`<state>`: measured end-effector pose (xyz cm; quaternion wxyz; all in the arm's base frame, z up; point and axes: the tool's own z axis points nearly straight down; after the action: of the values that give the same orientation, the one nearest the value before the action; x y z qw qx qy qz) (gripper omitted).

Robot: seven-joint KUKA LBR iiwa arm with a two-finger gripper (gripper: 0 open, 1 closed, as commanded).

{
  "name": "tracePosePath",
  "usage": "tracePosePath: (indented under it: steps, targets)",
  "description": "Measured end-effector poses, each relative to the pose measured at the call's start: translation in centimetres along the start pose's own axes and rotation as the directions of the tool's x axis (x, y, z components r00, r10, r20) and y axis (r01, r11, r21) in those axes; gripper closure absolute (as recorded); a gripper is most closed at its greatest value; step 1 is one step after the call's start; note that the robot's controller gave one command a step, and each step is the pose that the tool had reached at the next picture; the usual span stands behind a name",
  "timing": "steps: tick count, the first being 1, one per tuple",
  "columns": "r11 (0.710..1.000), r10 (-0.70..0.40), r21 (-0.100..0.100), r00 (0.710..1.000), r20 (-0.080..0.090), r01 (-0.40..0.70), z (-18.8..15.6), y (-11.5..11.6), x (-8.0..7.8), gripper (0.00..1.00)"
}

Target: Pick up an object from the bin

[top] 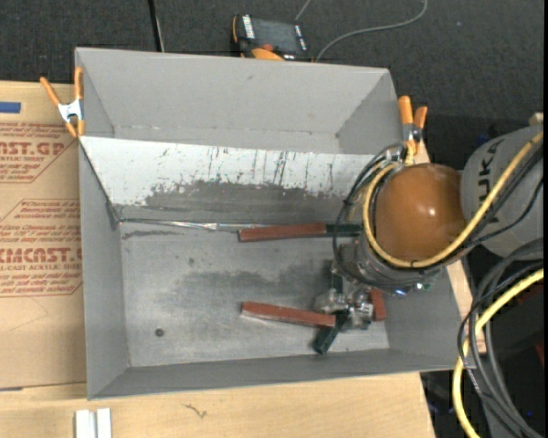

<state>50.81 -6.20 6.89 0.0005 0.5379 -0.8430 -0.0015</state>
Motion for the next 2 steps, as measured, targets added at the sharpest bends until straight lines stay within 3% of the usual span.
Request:
tracePosePath:
  steps: [1,2]
  targets:
    - [1.000,0.009,0.010,1.000,0.003,-0.009,-10.19,-0.49,0.46,1.00]
    - [1.000,0.008,0.003,1.000,0.002,-0.008,-9.72,-0.32,0.47,0.00]
